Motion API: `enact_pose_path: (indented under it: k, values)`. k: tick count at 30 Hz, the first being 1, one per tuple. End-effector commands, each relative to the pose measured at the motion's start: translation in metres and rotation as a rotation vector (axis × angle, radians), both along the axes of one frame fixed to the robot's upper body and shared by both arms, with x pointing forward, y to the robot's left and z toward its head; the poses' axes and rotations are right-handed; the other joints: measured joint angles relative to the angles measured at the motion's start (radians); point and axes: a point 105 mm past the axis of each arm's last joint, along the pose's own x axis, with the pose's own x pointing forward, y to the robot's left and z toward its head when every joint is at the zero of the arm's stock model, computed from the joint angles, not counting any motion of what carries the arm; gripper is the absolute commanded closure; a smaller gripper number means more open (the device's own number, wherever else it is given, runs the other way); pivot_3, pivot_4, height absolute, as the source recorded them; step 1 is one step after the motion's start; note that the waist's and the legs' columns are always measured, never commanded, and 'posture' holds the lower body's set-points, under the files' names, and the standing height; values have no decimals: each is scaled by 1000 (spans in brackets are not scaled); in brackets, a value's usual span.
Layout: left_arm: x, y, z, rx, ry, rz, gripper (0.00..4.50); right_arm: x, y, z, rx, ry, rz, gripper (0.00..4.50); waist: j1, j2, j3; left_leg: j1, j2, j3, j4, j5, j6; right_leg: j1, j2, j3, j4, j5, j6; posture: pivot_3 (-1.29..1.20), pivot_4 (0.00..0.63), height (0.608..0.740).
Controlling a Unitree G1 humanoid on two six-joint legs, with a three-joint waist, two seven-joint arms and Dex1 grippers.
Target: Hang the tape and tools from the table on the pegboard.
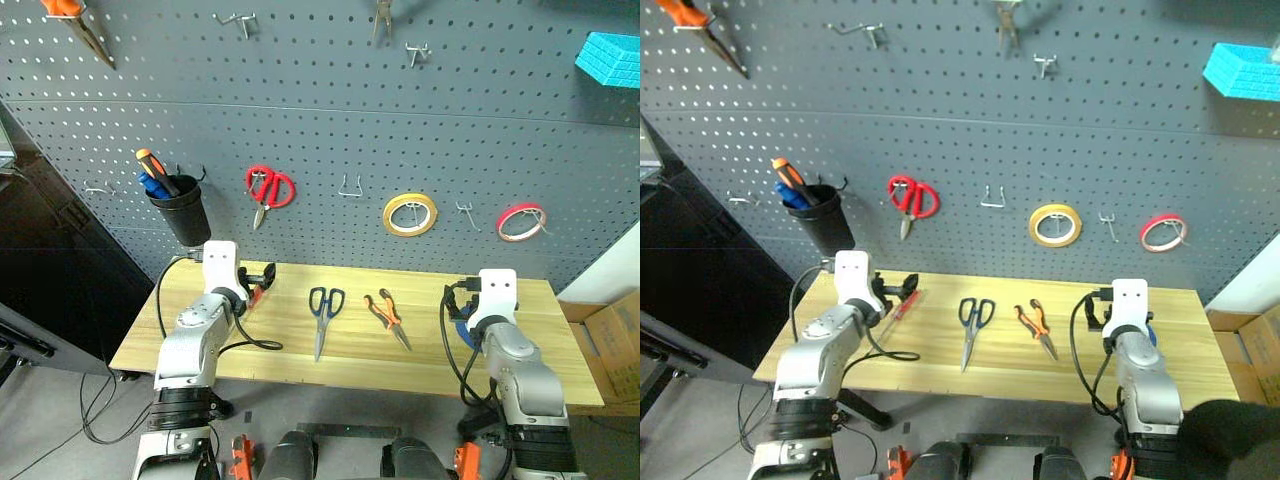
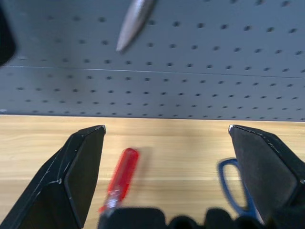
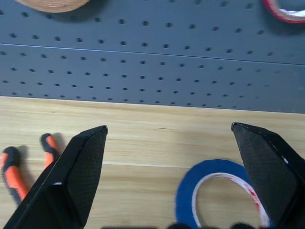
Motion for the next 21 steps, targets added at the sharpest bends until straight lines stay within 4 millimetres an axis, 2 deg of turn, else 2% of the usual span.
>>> enact_pose_path:
  k: [1,7,21]
  values:
    - [1,-2,10,5,-50,-23,38,1,-3,2,-12,-1,9,0,-3,0,-1,0,0,0,0,0,0,0,0,0,0,0,0,104,14,740]
    - [3,-1,11,11,-58,-2,38,1,-7,2,-9,-2,13,0,-3,0,-2,0,0,1,0,0,0,0,0,1,0,0,0,85,15,740]
    - [1,-14,5,3,-48,-17,38,-6,-13,5,-2,8,-2,0,-4,0,-2,0,0,2,1,0,0,0,0,1,1,1,1,62,50,740]
